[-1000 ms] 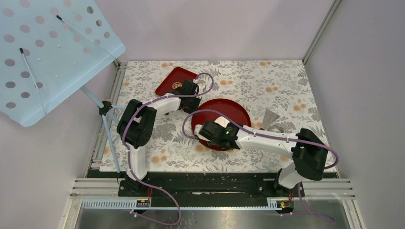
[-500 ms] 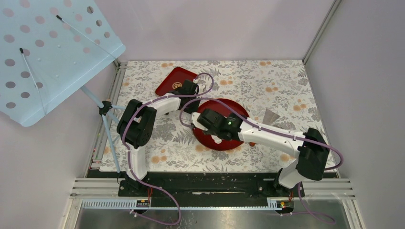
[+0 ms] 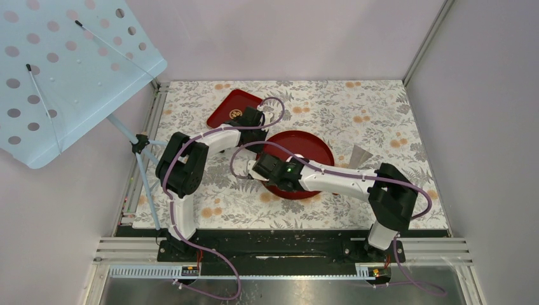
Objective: Roll out the dumpling wrappers from the dough
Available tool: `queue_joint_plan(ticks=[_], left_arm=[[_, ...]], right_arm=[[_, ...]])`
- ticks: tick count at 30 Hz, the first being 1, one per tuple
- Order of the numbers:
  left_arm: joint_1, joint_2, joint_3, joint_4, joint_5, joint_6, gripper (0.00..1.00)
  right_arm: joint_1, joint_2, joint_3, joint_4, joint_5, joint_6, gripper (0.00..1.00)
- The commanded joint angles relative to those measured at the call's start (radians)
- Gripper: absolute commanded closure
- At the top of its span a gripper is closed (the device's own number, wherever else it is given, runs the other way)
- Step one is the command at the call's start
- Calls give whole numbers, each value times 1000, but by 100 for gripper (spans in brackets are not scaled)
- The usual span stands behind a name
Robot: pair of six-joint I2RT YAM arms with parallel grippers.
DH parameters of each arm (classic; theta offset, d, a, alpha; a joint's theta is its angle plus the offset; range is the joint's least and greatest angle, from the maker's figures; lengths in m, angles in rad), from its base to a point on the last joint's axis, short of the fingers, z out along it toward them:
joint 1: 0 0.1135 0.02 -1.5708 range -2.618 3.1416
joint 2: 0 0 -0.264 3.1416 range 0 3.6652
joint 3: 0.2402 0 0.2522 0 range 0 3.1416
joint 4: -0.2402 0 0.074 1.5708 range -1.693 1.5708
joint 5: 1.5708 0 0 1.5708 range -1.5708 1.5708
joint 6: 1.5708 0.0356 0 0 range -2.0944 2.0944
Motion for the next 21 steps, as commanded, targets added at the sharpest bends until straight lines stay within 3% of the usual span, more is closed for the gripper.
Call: queue_joint_plan(ticks=[1, 12, 21], left_arm=[[6, 16, -2, -52, -10, 32, 100], [9, 16, -3, -51, -8, 31, 100], [9, 15, -2, -52, -11, 29, 100]], right_arm=[[38, 39, -46, -61, -58, 25, 100], [93, -17, -125, -219, -275, 118, 100], [99, -97, -119, -263, -258, 125, 100]])
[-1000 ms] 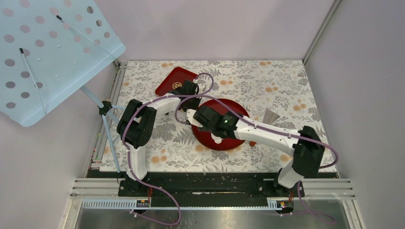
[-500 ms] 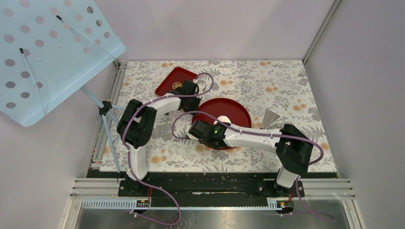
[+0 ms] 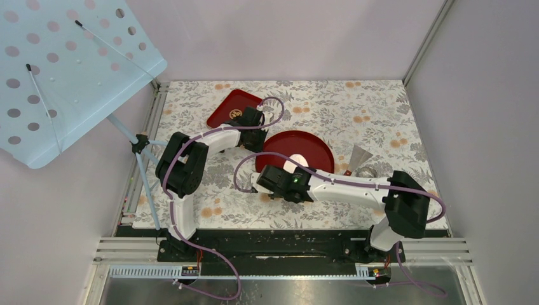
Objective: Roll out the dumpling wrappers from the dough
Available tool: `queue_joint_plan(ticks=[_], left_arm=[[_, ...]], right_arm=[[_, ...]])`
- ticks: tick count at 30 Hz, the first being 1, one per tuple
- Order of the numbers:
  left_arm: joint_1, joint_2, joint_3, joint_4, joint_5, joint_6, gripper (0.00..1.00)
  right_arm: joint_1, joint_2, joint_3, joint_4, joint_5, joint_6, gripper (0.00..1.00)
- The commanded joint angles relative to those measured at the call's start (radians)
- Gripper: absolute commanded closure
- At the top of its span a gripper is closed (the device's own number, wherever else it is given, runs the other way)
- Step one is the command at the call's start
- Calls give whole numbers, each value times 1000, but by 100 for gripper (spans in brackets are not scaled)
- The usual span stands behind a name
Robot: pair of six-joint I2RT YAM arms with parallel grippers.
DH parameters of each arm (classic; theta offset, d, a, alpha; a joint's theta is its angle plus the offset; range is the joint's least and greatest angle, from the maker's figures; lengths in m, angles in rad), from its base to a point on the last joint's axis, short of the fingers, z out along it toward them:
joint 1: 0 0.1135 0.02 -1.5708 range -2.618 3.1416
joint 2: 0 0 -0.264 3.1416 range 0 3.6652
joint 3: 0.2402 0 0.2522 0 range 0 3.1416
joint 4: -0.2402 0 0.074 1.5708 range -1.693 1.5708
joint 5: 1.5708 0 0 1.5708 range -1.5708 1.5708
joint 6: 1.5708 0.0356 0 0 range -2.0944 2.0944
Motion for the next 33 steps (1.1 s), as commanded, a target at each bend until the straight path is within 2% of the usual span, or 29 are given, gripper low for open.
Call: queue_joint_plan(ticks=[1, 4, 10, 14, 23, 27, 33], left_arm=[[7, 15, -3, -51, -12, 37, 100], [6, 15, -4, -52, -12, 38, 100], [5, 15, -3, -52, -12, 37, 100], [5, 16, -2, -52, -12, 37, 100], [6, 15, -4, -52, -11, 37, 100], [11, 9, -8, -52, -4, 35, 100], [15, 14, -4, -52, 3, 33, 100]], right_arm=[[10, -11, -29, -187, -216, 72, 100], [9, -34, -11, -201, -194, 72, 100], [-75, -89, 66, -85, 72, 37, 100], [-129, -79, 92, -9, 176, -31, 100], [-146, 55, 21, 78, 106, -58, 100], [-146, 87, 4, -14, -2, 4, 100], [-144, 34, -33, -142, -204, 91, 100]])
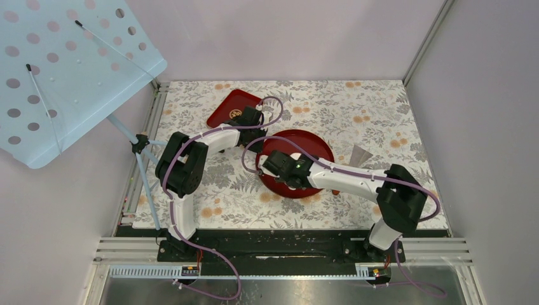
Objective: Roll out the dumpling wrappers from the dough
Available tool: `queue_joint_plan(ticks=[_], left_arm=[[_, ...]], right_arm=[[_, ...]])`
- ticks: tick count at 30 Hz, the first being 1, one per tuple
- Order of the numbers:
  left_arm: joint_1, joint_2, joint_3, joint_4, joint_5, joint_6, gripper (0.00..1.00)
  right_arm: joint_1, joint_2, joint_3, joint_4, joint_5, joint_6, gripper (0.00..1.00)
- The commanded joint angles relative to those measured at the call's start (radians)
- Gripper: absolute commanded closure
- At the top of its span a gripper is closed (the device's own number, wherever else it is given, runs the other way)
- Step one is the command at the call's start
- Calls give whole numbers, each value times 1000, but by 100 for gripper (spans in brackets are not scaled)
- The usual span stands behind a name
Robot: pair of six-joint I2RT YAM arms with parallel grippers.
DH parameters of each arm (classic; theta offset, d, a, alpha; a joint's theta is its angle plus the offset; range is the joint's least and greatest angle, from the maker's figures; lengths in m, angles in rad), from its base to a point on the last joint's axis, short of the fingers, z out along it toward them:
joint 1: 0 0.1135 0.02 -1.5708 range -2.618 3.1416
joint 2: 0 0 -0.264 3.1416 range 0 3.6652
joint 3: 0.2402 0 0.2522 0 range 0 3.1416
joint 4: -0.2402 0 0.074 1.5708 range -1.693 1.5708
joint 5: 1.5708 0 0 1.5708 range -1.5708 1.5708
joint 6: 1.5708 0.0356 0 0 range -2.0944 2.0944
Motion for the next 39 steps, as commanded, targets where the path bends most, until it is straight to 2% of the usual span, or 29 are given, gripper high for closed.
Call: queue_joint_plan(ticks=[1, 5, 13, 15, 20, 23, 28, 36, 39], left_arm=[[9, 13, -3, -55, -4, 41, 100], [7, 12, -3, -55, -4, 40, 100], [8, 13, -4, -55, -7, 41, 100], [8, 12, -5, -55, -7, 40, 100], [8, 12, -5, -56, -7, 39, 100], [8, 12, -5, -55, -10, 39, 100], [9, 10, -5, -54, -7, 39, 100], [9, 10, -6, -55, -8, 39, 100], [9, 8, -7, -55, -7, 39, 100]], right_arm=[[1, -24, -64, -184, -311, 98, 100], [16, -57, -93, -221, -377, 111, 100], [35, -91, -92, -265, -401, 96, 100], [35, -112, -73, -257, -355, 94, 100], [7, -183, -1, -154, -127, 76, 100], [-51, -224, 40, -48, 33, 40, 100], [-152, -253, 68, 83, 179, -50, 100], [-394, -106, 23, 328, 224, -181, 100], [-479, -21, 24, 408, 220, -227, 94]])
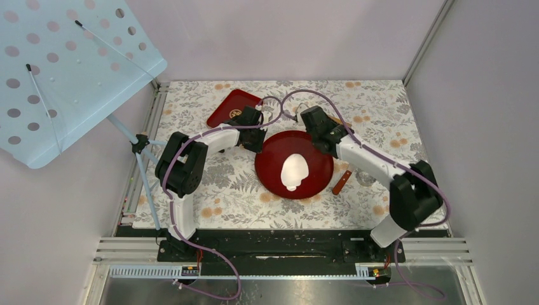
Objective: Roll out the dumpling wrappers from the dough
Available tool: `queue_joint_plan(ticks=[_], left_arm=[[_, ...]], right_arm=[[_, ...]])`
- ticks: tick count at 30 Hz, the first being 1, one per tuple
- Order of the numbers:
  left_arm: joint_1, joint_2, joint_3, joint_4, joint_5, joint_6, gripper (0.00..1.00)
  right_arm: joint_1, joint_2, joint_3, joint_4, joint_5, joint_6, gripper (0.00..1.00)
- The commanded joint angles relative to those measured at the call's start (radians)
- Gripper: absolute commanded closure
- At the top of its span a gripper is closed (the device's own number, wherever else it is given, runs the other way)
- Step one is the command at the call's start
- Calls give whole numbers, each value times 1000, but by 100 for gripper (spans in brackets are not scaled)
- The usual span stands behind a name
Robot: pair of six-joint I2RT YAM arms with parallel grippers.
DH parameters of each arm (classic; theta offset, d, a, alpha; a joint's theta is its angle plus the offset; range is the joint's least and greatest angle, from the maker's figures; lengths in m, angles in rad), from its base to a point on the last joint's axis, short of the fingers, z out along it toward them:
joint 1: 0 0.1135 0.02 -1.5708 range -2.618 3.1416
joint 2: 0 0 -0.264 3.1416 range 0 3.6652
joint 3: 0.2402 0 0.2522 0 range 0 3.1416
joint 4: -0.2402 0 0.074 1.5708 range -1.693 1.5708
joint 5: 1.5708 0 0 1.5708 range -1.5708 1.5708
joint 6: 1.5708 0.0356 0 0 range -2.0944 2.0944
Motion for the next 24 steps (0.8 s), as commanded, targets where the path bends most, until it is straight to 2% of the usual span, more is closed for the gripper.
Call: queue_joint_plan(ticks=[1, 9, 16, 24], left_arm=[[6, 8, -7, -51, -13, 38, 100], [8, 10, -6, -51, -9, 37, 100], [10, 10, -6, -51, -8, 37, 100], [9, 10, -6, -51, -9, 37, 100]], right_arm=[[-112, 126, -3, 199, 62, -115, 92], [-169, 240, -6, 237, 26, -170, 80], [-168, 235, -5, 108, -63, -119, 64], [-166, 203, -44, -6, -176, -61, 54]])
